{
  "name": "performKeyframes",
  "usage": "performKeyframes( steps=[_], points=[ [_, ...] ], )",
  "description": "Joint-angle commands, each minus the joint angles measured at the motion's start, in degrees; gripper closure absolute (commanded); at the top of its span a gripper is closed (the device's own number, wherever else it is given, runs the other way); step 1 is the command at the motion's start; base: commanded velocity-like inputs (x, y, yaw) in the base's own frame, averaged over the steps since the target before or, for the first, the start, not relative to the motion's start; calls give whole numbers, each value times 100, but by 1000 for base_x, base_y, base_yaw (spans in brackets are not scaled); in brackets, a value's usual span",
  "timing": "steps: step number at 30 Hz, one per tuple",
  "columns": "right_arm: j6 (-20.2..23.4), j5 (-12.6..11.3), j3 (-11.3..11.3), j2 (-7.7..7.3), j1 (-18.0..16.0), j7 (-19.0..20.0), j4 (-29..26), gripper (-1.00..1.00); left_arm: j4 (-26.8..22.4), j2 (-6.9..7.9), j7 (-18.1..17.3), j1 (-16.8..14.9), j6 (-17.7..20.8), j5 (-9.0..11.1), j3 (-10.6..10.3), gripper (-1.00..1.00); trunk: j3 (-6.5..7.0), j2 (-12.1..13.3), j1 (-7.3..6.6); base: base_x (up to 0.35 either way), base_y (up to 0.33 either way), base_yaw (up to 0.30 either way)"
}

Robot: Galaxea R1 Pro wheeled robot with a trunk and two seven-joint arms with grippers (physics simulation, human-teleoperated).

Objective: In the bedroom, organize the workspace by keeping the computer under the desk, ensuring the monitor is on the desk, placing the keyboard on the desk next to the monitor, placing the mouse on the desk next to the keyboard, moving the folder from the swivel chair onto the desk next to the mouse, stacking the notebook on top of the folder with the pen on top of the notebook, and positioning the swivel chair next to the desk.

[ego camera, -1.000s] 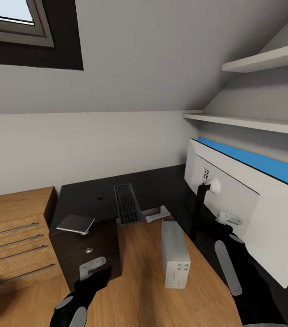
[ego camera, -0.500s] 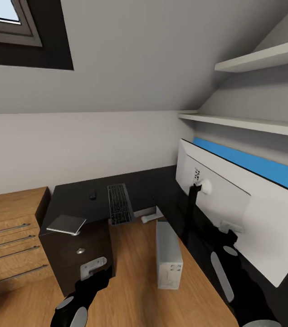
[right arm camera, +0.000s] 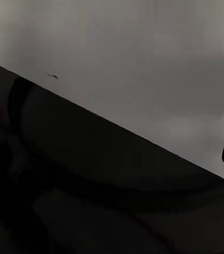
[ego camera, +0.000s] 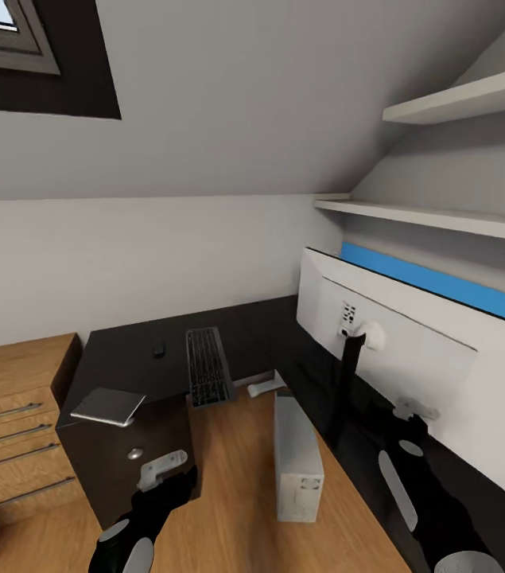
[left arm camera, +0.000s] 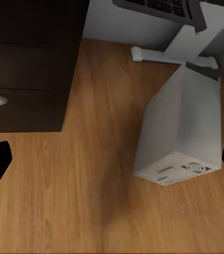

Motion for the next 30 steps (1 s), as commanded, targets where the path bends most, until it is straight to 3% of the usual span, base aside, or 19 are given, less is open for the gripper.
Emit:
performKeyframes(
  steps=[1, 5, 6, 11, 17, 22, 30],
  points=[
    [12, -34, 8, -18, -28, -27, 27, -100, -8, 1, 54, -5, 12, 61, -7, -100, -7, -4, 4, 311, 0, 0],
    [-133, -50, 2, -138, -129, -35, 214, -100, -8, 1, 54, -4, 12, 62, -7, -100, -7, -4, 4, 312, 0, 0],
    [-148, -55, -99, -229, -140, -36, 233, -100, -8, 1, 59, -3, 10, 59, -7, -100, -7, -4, 4, 305, -67, 0],
    [-137, -54, -493, -299, -152, -36, 247, -100, 25, 1, 63, -3, 12, 65, -7, -100, -7, -4, 4, 167, -60, 0],
    [-122, -59, -621, -401, -203, -40, 305, -100, 42, 1, 56, -6, 12, 64, -5, -100, -7, -4, 4, 14, -5, 0],
    [-172, -94, -772, -626, -520, -19, 936, -100, 43, 1, 55, -7, 12, 59, -6, -100, -7, -4, 4, 1, 0, 0],
    [-366, -104, -911, -810, -753, -2, 1403, -100, 40, 1, 55, -4, 12, 57, -7, -100, -7, -4, 4, 0, 0, 0]
  ],
)
